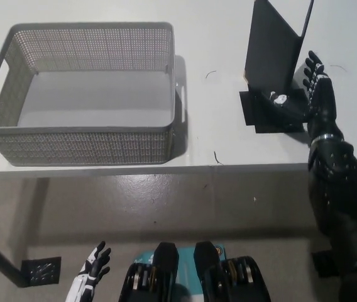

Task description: A notebook is kept standing on the table on the right hand side and a container is kept on the left hand side and the robot uses its right hand to grab the notebook and places it in the container

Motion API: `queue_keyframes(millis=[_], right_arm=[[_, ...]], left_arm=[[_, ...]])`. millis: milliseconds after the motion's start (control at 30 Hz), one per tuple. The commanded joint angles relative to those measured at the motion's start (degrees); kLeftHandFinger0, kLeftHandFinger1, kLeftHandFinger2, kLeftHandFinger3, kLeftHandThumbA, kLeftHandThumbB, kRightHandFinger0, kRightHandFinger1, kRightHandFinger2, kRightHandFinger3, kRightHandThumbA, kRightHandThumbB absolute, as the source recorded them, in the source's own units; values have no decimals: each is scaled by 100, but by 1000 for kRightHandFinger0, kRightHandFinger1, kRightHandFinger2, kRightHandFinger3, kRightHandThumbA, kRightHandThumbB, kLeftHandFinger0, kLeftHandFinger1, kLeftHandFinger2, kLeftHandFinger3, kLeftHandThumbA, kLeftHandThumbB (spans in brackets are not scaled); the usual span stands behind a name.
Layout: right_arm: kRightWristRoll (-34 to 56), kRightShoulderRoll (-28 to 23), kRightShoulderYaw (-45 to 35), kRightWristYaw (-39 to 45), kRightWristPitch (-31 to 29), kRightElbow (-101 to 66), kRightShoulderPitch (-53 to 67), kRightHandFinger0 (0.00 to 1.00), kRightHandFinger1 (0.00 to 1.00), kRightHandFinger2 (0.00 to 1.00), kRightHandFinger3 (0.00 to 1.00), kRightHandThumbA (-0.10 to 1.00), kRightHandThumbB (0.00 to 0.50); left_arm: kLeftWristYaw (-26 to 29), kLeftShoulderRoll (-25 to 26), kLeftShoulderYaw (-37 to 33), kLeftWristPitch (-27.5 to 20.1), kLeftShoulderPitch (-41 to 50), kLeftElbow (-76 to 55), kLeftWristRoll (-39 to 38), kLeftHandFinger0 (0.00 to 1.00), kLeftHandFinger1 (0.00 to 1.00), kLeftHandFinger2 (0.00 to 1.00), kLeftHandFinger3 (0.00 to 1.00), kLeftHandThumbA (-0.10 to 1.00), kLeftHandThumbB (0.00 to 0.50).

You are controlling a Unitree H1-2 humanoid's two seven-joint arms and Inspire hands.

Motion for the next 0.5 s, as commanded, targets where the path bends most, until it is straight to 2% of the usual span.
queue_keyframes(millis=[0,33,100,133,167,200,233,267,300,333,367,400,433,467], right_arm=[[433,-95,-170,36,-352,775,-955,1000,1000,1000,1000,1000,424],[747,-95,-397,234,-230,1128,-1222,1000,1000,1000,1000,994,409],[1145,-79,-782,321,-165,1560,-1564,1000,1000,1000,1000,952,413],[1210,-84,-905,276,-187,1734,-1673,1000,1000,1000,1000,952,383],[1406,-72,-1139,279,-194,1880,-1804,1000,1000,1000,1000,886,383],[1543,-56,-1335,155,-174,1989,-1925,1000,1000,1000,1000,809,357],[1553,-57,-1409,112,-184,2052,-1971,1000,1000,1000,1000,785,358],[1674,-34,-1607,-4,-122,2115,-2060,1000,974,1000,1000,698,350],[1767,-12,-1744,-196,-66,2161,-2138,677,502,694,1000,545,365],[1743,11,-1812,-633,5,2224,-2240,28,58,274,894,197,304],[1590,20,-1745,-872,30,2262,-2282,6,12,180,757,58,278],[1463,35,-1665,-998,15,2278,-2295,0,0,182,576,-78,197],[1366,65,-1585,-1066,-67,2280,-2282,0,0,248,377,-100,132],[1392,86,-1587,-1029,-142,2275,-2259,0,0,257,334,-100,128]], left_arm=[[-39,-19,-70,-251,75,-107,-31,1000,1000,1000,1000,1000,227],[-33,-10,-76,-309,71,-71,-9,1000,1000,1000,1000,1000,231],[-31,-18,-70,-350,69,-53,-39,1000,1000,1000,1000,1000,235],[-17,-29,-83,-387,107,-39,-18,1000,1000,1000,1000,1000,230],[-5,-38,-87,-392,110,-28,-3,1000,1000,1000,1000,1000,237],[-4,-42,-95,-406,113,-16,1,1000,1000,1000,1000,1000,238],[-4,-43,-100,-413,113,-11,1,1000,1000,1000,1000,1000,238],[-2,-44,-109,-390,116,-24,12,1000,1000,1000,1000,1000,245],[6,-41,-114,-374,118,-36,30,1000,1000,1000,1000,1000,251],[9,-31,-122,-377,107,-37,50,1000,1000,1000,1000,1000,253],[-23,-20,-126,-398,94,-35,-2,1000,1000,1000,1000,1000,244],[-31,-17,-124,-402,85,-36,-31,1000,1000,1000,1000,1000,245],[-33,-11,-122,-393,81,-41,-42,1000,1000,1000,1000,1000,246],[-40,2,-125,-389,79,-39,-43,1000,1000,1000,1000,1000,246]])
